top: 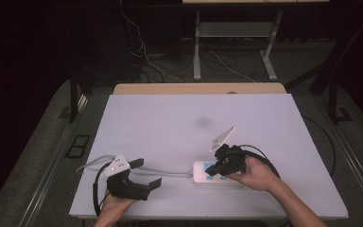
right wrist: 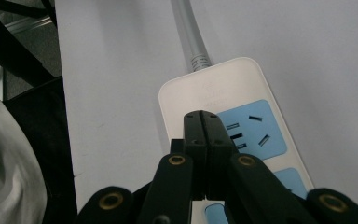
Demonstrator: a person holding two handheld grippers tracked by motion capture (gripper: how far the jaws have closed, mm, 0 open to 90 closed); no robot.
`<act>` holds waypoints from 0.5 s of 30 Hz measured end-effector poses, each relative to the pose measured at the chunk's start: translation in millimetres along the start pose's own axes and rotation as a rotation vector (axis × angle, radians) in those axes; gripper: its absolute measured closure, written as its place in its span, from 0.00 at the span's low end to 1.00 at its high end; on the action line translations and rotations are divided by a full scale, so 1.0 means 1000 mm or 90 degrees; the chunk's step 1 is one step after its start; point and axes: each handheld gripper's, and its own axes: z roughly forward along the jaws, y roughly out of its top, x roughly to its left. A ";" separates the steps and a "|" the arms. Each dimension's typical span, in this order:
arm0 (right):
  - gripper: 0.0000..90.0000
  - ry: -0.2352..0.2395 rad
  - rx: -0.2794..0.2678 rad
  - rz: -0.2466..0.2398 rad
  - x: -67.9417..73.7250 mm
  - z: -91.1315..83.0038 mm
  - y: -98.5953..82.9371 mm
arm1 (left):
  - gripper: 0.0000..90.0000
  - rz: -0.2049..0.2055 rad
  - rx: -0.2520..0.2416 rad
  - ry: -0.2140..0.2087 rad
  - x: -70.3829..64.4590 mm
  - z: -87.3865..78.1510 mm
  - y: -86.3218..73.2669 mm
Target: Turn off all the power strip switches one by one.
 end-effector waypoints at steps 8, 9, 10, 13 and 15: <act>1.00 0.004 0.006 0.001 0.000 0.005 0.000 | 0.00 0.000 -0.001 0.000 0.000 0.000 0.000; 1.00 0.005 0.005 0.001 0.000 0.006 0.000 | 0.00 0.000 -0.001 0.000 0.000 0.000 0.000; 1.00 0.006 0.007 0.001 0.000 0.006 -0.001 | 0.00 0.000 -0.001 0.000 0.000 0.000 0.000; 1.00 0.006 0.007 -0.004 0.000 0.008 -0.001 | 0.00 0.000 0.000 0.000 0.000 0.000 0.000; 1.00 0.007 0.011 0.001 0.000 0.009 -0.002 | 0.00 0.000 -0.001 0.000 0.000 0.000 0.000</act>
